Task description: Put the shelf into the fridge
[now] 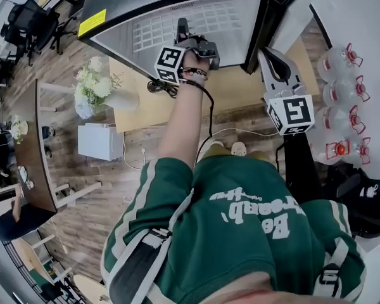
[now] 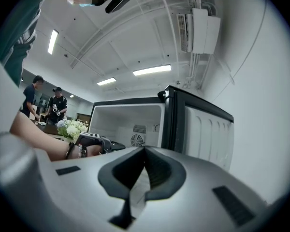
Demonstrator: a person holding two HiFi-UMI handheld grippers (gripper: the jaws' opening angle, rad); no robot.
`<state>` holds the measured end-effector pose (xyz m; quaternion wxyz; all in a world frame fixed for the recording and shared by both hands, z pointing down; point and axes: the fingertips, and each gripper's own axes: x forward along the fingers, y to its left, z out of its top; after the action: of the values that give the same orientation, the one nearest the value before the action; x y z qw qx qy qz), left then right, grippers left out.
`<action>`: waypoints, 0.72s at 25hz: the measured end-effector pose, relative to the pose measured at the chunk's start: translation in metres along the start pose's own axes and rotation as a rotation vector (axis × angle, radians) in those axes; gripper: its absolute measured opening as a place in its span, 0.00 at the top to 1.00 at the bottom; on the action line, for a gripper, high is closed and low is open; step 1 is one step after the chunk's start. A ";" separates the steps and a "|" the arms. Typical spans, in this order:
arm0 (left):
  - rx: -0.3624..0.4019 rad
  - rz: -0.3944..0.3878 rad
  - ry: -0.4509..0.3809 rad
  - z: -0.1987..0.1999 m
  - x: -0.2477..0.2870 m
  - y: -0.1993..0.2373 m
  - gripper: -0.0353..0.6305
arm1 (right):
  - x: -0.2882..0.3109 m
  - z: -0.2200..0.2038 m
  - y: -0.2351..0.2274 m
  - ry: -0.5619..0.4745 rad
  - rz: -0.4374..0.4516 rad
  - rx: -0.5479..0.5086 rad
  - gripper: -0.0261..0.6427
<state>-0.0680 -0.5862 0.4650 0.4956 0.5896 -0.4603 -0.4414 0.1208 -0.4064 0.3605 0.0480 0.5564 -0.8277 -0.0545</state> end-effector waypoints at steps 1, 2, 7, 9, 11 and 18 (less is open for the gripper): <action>0.003 0.000 0.000 0.000 -0.004 0.000 0.75 | -0.001 0.001 -0.001 -0.004 -0.001 0.002 0.96; 0.006 0.001 0.001 0.000 -0.007 0.000 0.75 | -0.003 0.003 -0.002 -0.009 -0.002 0.007 0.96; 0.038 0.006 0.019 -0.007 -0.029 -0.002 0.75 | -0.012 0.008 -0.001 -0.028 0.007 0.016 0.96; 0.046 0.009 0.018 -0.010 -0.039 -0.002 0.75 | -0.017 0.010 0.001 -0.035 0.016 0.018 0.96; 0.060 0.011 0.013 -0.011 -0.049 -0.003 0.75 | -0.022 0.011 0.002 -0.041 0.026 0.020 0.96; 0.176 -0.008 0.002 -0.009 -0.081 -0.024 0.75 | -0.035 0.014 0.002 -0.059 0.052 0.034 0.96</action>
<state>-0.0718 -0.5029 0.4475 0.4406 0.6332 -0.4944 -0.4006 0.1302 -0.3726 0.3461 0.0153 0.5335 -0.8438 -0.0555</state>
